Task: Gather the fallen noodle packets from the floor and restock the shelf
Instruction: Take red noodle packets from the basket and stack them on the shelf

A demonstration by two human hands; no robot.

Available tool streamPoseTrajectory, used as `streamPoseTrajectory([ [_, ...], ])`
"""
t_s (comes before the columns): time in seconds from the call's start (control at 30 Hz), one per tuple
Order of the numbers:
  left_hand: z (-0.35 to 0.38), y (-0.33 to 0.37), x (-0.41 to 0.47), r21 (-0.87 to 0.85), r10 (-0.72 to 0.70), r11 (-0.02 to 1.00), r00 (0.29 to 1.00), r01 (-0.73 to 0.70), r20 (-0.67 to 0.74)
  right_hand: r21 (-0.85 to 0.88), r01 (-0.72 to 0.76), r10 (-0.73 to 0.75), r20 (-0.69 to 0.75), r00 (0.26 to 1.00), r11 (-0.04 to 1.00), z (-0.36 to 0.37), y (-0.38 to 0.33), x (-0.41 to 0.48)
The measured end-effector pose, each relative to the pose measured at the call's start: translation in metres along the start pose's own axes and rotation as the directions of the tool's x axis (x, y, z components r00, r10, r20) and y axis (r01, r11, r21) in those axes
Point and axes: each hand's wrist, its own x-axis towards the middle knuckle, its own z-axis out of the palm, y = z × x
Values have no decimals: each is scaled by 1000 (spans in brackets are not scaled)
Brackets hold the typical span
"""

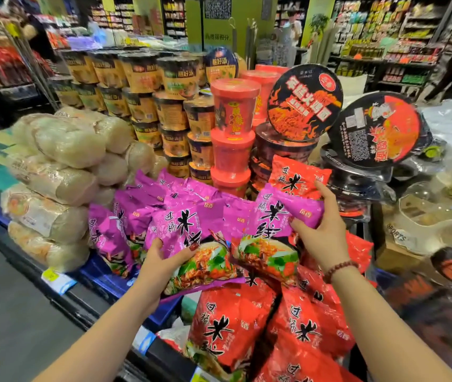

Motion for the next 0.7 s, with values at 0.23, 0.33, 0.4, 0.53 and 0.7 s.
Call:
streamPoseTrajectory([
  [0.23, -4, 5, 15, 12, 1, 1000, 998, 0, -63, 45, 258, -259, 7, 966, 965, 59, -18, 83],
  [0.33, -10, 5, 19, 8, -8, 1000, 994, 9, -105, 12, 319, -318, 93, 943, 948, 88, -14, 101],
  [0.4, -15, 4, 20, -1, -14, 1000, 992, 14, -127, -38, 339, -332, 125, 935, 940, 103, -6, 106],
  [0.53, -24, 0, 22, 10, -18, 1000, 989, 20, -143, -160, 253, -230, 148, 962, 954, 117, 11, 106],
  [0.7, -30, -7, 26, 28, -19, 999, 989, 23, -146, -524, 358, -327, 156, 932, 772, 123, 14, 84],
])
